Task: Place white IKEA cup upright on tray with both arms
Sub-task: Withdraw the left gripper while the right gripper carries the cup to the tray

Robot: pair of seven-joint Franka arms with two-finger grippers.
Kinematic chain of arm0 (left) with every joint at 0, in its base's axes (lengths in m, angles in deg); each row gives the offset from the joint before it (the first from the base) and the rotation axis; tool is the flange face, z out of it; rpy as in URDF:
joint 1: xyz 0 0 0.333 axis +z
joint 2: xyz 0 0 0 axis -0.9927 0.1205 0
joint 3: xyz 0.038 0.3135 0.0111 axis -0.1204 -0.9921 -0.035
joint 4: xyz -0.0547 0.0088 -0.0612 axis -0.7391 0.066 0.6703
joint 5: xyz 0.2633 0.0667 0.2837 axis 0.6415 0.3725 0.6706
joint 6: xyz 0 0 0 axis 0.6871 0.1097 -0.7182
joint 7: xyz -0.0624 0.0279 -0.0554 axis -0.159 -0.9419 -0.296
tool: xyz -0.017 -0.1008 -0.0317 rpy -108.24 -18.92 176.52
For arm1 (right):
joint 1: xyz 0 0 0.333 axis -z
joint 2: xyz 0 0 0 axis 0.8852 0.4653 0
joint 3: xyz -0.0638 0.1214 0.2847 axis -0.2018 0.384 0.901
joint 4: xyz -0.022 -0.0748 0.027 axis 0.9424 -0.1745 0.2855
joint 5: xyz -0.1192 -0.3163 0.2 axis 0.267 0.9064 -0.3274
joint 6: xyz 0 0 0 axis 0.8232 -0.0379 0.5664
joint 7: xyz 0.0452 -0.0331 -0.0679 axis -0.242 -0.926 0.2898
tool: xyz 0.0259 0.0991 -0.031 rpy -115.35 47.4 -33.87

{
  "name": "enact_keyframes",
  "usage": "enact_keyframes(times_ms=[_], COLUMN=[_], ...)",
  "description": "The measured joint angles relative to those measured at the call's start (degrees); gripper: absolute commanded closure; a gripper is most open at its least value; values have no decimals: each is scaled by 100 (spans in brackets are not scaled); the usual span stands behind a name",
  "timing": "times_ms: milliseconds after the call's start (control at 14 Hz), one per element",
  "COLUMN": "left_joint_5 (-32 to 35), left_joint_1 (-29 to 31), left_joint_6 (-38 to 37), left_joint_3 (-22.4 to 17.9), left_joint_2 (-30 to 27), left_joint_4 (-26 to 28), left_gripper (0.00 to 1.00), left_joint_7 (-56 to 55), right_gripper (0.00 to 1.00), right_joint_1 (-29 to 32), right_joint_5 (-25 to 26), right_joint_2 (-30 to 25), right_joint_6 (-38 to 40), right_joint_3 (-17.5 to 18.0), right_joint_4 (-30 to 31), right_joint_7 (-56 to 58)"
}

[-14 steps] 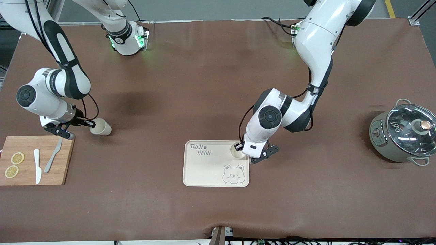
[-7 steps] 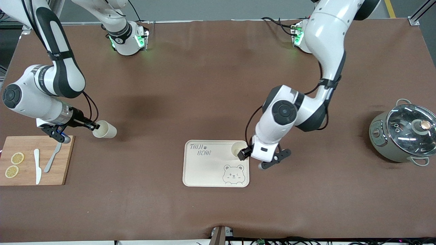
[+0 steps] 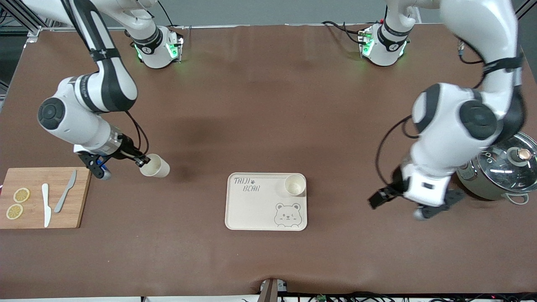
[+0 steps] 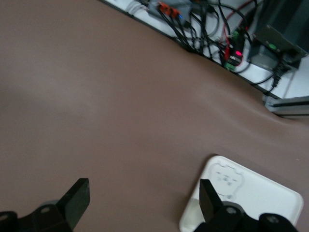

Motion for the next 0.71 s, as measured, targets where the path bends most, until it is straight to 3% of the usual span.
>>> enact_keyframes(times_ms=[357,714], left_joint_5=[0,1], left_joint_1=[1043,1385], left_joint_6=[-982,-2281], left_joint_3=[-4,1], left_joint_2=[-451,-1069], left_joint_4=[7,10], left_gripper=[0,0], left_joint_7=[1502,2024], right_gripper=[100,100], right_joint_1=[-894,-1624], right_joint_5=[-208,-206], right_joint_2=[568,1314], right_joint_6=[-20,-77], right_joint_3=[3,-11], right_joint_4=[-938,-1694], right_joint_7=[-1751,-2790])
